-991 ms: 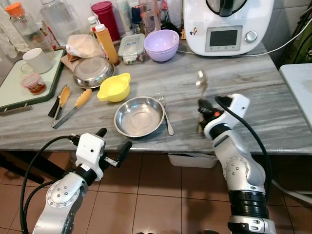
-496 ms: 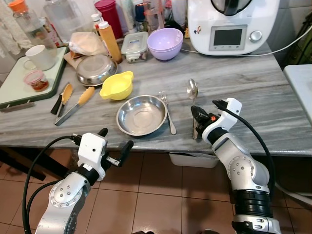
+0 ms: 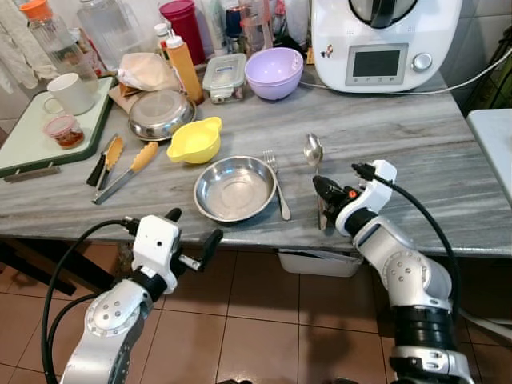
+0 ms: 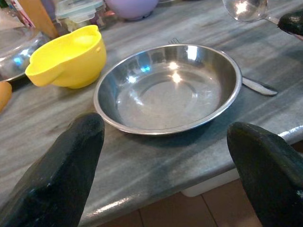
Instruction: Setting the table
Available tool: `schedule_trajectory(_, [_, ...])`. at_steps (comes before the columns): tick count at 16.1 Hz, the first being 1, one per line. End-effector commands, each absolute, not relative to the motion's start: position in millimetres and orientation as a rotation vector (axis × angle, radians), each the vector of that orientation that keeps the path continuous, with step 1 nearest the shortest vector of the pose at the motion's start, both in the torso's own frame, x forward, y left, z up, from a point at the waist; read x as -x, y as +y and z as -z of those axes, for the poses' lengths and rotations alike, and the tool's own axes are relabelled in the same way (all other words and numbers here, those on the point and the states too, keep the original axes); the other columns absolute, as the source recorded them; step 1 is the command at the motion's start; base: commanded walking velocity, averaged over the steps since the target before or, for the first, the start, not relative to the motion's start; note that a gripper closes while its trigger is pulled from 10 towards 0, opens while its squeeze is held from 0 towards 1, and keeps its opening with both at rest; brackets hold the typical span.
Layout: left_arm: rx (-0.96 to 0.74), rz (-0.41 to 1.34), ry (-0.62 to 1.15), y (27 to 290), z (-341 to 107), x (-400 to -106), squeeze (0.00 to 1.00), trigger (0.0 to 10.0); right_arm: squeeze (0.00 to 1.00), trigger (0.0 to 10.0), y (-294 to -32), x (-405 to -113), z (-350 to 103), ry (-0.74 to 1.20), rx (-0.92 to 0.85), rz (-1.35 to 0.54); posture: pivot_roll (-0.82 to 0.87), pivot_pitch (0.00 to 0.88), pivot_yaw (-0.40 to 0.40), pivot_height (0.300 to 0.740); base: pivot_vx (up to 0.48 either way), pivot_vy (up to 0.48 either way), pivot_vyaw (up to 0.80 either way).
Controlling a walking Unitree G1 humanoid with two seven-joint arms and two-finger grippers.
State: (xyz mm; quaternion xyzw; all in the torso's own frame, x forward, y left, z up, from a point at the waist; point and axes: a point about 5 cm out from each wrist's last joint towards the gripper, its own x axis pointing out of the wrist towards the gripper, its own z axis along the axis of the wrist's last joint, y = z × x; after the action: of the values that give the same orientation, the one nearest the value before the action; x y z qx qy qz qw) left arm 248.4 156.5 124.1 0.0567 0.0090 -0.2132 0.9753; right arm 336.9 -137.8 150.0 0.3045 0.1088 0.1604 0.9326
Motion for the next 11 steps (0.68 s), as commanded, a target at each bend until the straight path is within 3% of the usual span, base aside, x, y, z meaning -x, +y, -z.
schedule_trajectory(1, [-0.130, 0.411, 0.046, 160.9, -120.6, -248.8, 0.00, 10.0, 0.00, 10.0, -139.2, -336.5, -133.4, 0.312, -0.649, -0.285, -0.07, 0.133, 0.157, 0.740, 0.000, 0.000, 0.00])
schedule_trajectory(4, [-0.130, 0.413, 0.054, 160.5, -119.2, -248.5, 0.00, 10.0, 0.00, 10.0, -145.8, -342.0, -136.2, 0.316, -0.672, -0.220, -0.07, 0.133, 0.157, 0.740, 0.000, 0.000, 0.00])
schedule_trajectory(5, [-0.132, 0.419, 0.059, 160.3, -118.0, -248.2, 0.00, 10.0, 0.40, 10.0, -148.8, -344.4, -137.2, 0.327, -0.680, -0.199, -0.07, 0.133, 0.157, 0.740, 0.000, 0.000, 0.00])
schedule_trajectory(6, [-0.134, 0.422, 0.065, 160.5, -116.2, -248.4, 0.00, 10.0, 0.97, 10.0, -150.9, -347.4, -140.3, 0.327, -0.687, -0.198, -0.07, 0.129, 0.160, 0.740, 0.000, 0.000, 0.00])
schedule_trajectory(11, [-0.139, 0.428, 0.096, 163.7, -103.1, -249.7, 0.00, 10.0, 1.00, 10.0, -155.9, -353.4, -137.4, 0.414, -0.619, -0.174, -0.07, 0.124, 0.158, 0.740, 0.000, 0.000, 0.00])
